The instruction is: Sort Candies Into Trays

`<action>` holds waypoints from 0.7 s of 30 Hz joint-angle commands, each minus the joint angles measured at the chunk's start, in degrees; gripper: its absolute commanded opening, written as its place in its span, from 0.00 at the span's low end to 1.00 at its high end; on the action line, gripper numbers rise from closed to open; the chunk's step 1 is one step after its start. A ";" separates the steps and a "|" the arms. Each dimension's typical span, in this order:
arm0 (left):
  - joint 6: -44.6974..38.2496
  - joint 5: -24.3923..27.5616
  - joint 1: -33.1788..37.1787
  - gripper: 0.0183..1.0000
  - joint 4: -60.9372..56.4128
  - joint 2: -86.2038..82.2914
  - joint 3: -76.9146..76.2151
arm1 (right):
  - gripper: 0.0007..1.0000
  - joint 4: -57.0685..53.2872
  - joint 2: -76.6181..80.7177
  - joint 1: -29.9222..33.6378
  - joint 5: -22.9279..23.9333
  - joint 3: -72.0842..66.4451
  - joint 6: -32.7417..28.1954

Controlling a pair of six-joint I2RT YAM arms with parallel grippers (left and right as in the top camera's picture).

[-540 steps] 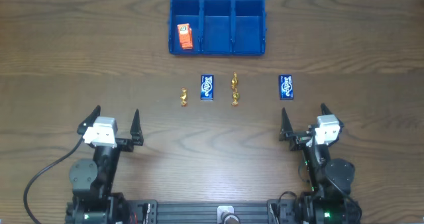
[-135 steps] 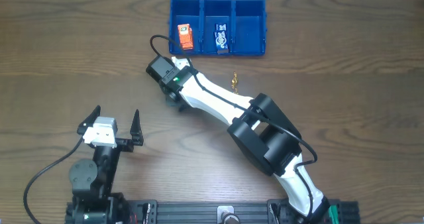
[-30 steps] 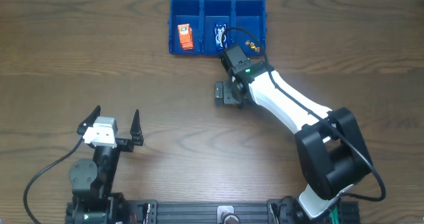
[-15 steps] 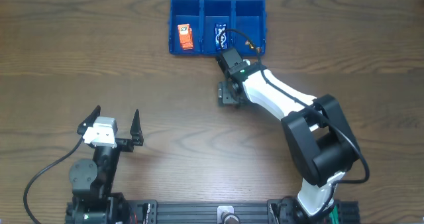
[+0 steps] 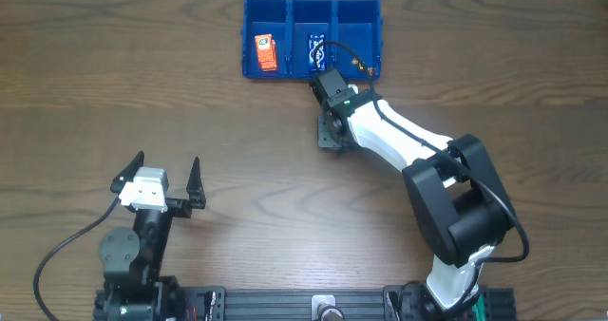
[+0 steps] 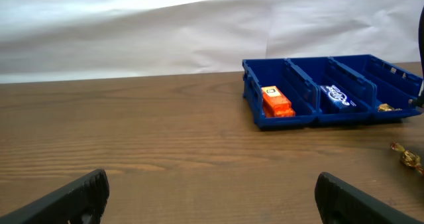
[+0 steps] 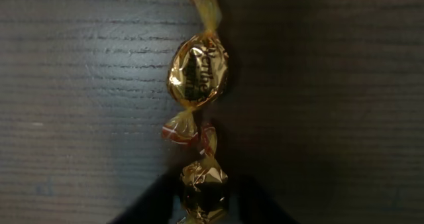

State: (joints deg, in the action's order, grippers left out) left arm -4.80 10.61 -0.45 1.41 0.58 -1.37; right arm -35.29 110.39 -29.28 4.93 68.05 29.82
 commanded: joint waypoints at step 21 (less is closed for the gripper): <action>-0.79 1.25 -0.11 1.00 1.90 -0.33 1.09 | 0.04 8.68 -14.84 5.95 14.14 17.66 -13.99</action>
State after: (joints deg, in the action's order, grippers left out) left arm -4.80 10.61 -0.45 1.41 0.58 -1.37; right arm -30.81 93.67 -24.80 13.39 83.81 22.35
